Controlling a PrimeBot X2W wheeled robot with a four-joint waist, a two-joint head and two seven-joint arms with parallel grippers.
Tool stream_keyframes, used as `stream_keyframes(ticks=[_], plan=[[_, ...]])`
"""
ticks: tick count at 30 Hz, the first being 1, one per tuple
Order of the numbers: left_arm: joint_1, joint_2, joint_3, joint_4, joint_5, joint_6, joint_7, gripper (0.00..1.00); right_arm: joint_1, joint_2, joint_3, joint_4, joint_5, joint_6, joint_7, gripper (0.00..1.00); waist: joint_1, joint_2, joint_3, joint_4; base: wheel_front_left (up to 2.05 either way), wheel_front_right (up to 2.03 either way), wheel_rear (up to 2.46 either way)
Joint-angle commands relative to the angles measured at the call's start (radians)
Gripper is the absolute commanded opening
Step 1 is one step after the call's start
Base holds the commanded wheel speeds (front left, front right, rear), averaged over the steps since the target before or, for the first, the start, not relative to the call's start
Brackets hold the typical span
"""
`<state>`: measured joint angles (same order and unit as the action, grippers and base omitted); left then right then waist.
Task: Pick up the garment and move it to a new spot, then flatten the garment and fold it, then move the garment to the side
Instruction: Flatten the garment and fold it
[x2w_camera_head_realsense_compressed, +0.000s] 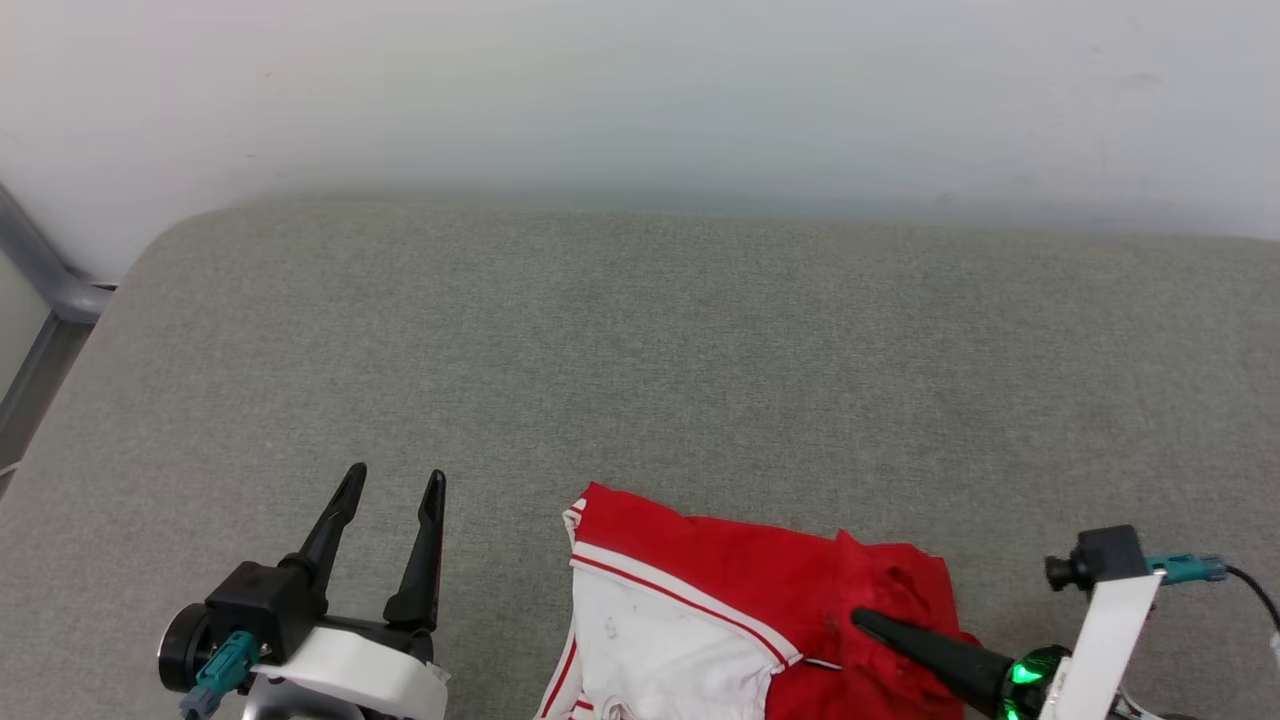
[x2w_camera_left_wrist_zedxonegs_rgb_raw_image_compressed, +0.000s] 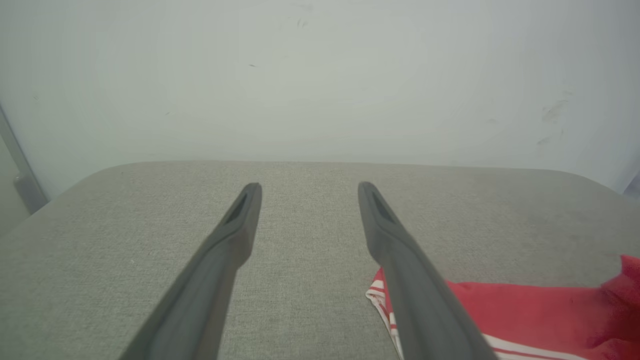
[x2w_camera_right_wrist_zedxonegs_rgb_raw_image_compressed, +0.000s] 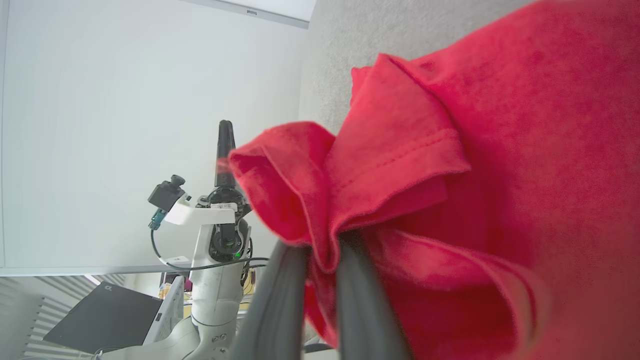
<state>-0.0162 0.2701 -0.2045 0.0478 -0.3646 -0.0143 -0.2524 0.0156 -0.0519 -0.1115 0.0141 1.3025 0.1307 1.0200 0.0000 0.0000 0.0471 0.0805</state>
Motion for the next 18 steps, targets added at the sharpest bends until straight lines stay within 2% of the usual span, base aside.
stream_keyframes(ticks=[1, 4, 10, 18], plan=[[-0.012, -0.003, -0.003, 0.001, 0.000, -0.003, 0.001, 1.00, -0.009, 0.002, 0.036, 0.006, 0.035, 0.000, -0.027, 0.00, 0.0000, 0.0000, 0.001, 0.017, 0.00, 0.00, 0.00], [-0.016, -0.006, -0.010, 0.005, -0.002, -0.005, 0.001, 1.00, -0.033, 0.003, 0.143, 0.024, 0.095, 0.000, -0.097, 0.00, 0.0000, 0.0000, 0.004, 0.040, 0.00, 0.00, 0.00], [-0.038, -0.012, -0.024, 0.008, -0.004, -0.017, -0.003, 1.00, -0.107, 0.002, 0.338, 0.077, 0.109, 0.000, -0.272, 0.00, 0.0000, 0.0000, 0.041, 0.087, 0.00, 0.00, 0.00], [-0.068, -0.023, -0.031, 0.021, -0.001, -0.029, -0.008, 1.00, -0.188, 0.002, 0.455, 0.214, -0.026, 0.000, -0.431, 0.00, 0.0000, 0.0000, 0.100, 0.116, 0.00, 0.00, 0.00]])
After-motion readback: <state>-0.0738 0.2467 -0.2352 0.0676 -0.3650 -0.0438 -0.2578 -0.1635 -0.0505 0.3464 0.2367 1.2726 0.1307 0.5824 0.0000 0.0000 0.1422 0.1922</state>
